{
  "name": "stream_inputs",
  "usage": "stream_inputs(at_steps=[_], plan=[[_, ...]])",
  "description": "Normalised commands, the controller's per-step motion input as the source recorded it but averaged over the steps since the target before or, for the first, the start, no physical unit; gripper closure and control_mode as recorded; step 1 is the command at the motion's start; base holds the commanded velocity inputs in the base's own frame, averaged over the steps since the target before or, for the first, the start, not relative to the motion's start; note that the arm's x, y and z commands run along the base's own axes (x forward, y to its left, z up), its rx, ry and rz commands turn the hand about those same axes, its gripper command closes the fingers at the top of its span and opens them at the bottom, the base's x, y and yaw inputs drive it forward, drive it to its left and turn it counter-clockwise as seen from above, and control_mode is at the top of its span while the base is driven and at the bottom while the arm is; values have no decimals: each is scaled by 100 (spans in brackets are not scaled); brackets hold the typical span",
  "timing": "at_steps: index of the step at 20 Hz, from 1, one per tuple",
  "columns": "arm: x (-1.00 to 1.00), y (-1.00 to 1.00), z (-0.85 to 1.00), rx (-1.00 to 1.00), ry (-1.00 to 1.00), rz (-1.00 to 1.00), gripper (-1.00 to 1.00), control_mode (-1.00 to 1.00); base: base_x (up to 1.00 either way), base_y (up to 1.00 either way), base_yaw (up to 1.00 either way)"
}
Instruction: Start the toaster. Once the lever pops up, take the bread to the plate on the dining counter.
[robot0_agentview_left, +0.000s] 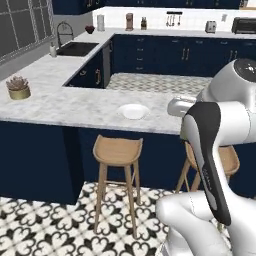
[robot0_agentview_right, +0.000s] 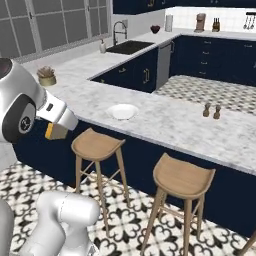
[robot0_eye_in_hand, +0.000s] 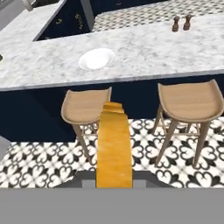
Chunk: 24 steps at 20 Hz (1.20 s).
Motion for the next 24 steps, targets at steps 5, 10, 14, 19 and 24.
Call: stream_inputs(at_steps=[5, 10, 14, 19, 24], plan=[[0, 0, 0, 0, 0, 0, 100, 100, 70, 76, -47], [0, 0, 0, 0, 0, 0, 100, 100, 75, 69, -43], [0, 0, 0, 0, 0, 0, 100, 100, 74, 38, -38], [0, 0, 0, 0, 0, 0, 100, 100, 79, 16, -30], [52, -7, -44, 9, 1, 4, 100, -100, 0, 0, 0]])
